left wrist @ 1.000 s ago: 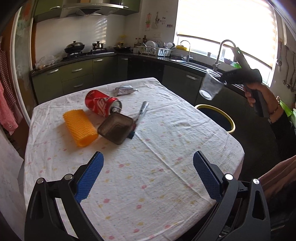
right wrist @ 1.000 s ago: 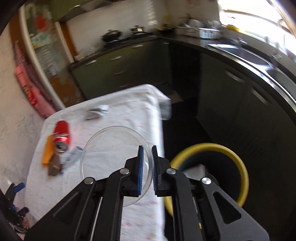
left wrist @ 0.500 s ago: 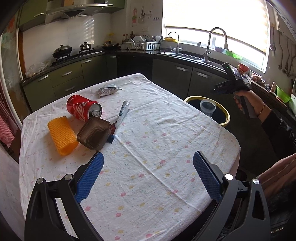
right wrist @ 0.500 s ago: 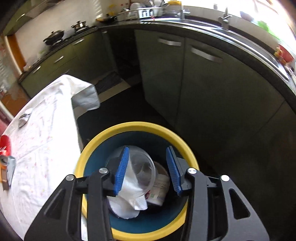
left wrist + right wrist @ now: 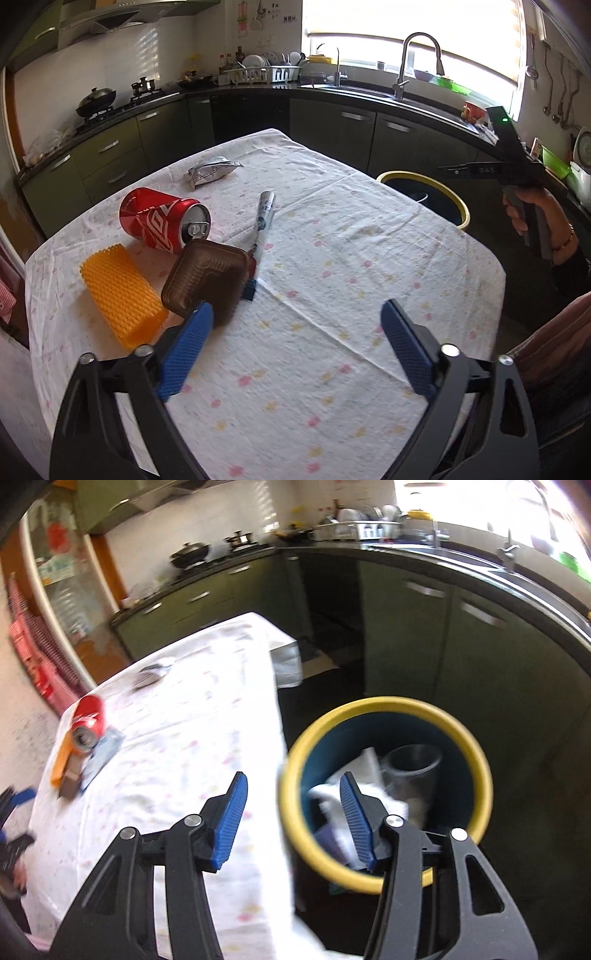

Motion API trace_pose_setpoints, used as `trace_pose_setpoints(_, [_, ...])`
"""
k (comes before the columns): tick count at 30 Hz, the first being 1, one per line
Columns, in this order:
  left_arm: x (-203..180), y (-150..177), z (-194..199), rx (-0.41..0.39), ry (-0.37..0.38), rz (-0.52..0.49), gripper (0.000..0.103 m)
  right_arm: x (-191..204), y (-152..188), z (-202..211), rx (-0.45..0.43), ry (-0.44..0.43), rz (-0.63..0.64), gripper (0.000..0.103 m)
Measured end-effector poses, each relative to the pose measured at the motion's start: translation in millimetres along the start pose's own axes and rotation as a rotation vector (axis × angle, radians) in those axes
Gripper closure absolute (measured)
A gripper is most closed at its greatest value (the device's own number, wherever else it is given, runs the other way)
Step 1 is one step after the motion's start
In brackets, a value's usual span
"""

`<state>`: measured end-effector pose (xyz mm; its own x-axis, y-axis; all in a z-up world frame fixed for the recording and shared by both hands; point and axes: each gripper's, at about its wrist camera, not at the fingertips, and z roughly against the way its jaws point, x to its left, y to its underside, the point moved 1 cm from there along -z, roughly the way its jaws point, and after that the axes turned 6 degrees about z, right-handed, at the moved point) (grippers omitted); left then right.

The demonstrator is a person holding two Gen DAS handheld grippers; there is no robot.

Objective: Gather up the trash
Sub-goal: 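Grasp the brown plastic food tray by its edge with the left gripper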

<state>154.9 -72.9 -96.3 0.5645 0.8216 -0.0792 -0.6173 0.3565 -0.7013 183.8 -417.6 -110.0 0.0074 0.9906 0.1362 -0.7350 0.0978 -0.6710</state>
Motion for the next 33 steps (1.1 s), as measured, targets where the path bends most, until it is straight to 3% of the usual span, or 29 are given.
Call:
trace_pose_setpoints(4, [13,-6,-19,0.043,-0.002,-0.035,0.036,25,10,1,0.006,-0.021,0.037,0.053])
trace_pose_setpoints(7, [18,-8,-35,0.077,-0.019,-0.070,0.041,36,12,1,0.010,-0.033,0.046,0.053])
trace_pose_setpoints(24, [35,-11,-65,0.147,-0.066,-0.106,0.057,50,21,-8,0.042,-0.070,0.023,0.053])
trace_pose_setpoints(31, [38,-7,-69,0.175,-0.065,-0.098,0.085,53,20,-6,0.039,-0.082,0.023,0.053])
trace_pose_setpoints(33, [38,-6,-68,0.174,-0.070,-0.097,0.088,53,20,-5,0.035,-0.085,0.022,0.053])
